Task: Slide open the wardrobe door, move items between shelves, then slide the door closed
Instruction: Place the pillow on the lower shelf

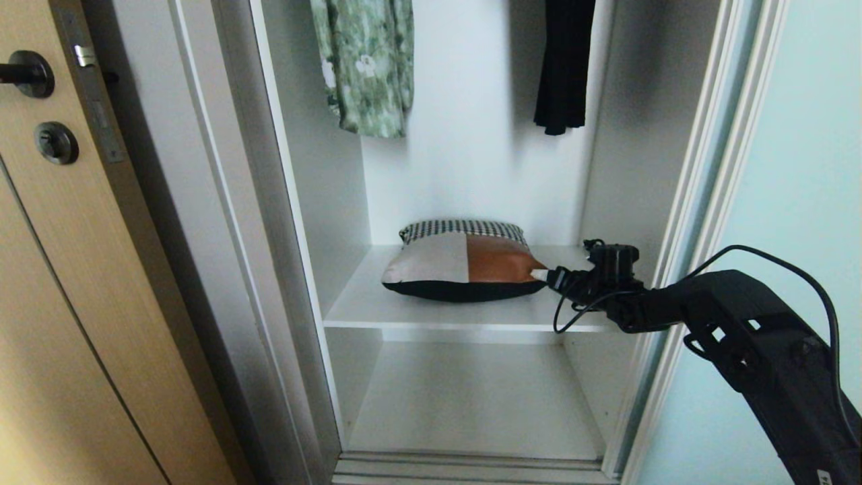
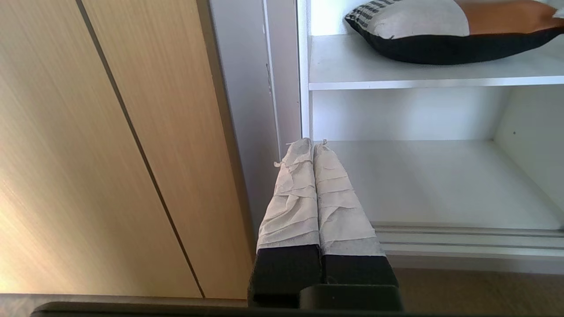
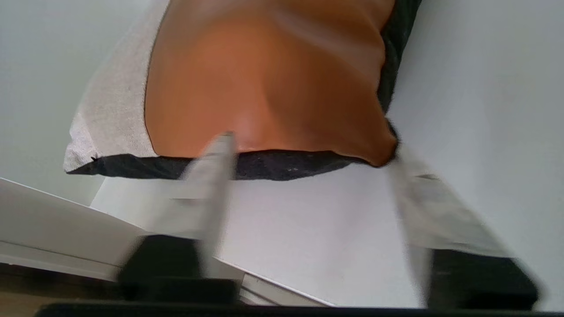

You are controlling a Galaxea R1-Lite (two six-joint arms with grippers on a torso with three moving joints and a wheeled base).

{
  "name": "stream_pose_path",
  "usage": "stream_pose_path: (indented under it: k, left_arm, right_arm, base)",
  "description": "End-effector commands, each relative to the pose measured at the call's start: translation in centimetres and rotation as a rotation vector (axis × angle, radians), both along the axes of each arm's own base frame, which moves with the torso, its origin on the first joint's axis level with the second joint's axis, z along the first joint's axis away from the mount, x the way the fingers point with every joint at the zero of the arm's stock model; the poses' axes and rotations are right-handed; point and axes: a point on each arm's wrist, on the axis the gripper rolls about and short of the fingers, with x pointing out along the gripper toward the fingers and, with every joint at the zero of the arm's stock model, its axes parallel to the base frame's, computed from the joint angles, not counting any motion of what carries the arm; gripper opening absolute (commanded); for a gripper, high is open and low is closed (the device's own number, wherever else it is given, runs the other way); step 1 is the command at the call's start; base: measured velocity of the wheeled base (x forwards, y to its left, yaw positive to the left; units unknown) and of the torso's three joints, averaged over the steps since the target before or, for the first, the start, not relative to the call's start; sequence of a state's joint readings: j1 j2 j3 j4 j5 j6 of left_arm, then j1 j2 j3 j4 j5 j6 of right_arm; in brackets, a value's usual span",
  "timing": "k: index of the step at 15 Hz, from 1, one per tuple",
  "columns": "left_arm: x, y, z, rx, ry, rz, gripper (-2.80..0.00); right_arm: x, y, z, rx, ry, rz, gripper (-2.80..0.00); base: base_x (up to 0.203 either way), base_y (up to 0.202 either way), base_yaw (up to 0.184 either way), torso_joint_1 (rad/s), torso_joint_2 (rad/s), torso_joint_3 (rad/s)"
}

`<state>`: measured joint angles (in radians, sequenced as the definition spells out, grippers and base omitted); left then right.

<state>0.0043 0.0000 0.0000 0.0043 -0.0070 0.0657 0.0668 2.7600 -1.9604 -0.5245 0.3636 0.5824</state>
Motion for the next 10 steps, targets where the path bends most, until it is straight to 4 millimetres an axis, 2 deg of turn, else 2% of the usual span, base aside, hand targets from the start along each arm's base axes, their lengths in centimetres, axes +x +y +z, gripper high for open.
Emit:
stream_pose_path:
  k: [1, 10]
  left_arm:
    - [0.0, 0.0, 0.0, 0.002, 0.0, 0.001, -2.8]
    - [-0.01, -0.01, -0.01, 0.013, 0.003, -0.002, -2.8]
  right_arm:
    - [0.02, -0.04, 0.0, 0.002, -0.005, 0.002, -2.8]
    - [-0.08, -0.09, 0.49, 0.006, 0.004, 0.009, -2.8]
  base:
    - [0.0, 0.0, 0.0, 0.0, 0.0, 0.0]
    - [0.0, 0.0, 0.0, 0.0, 0.0, 0.0]
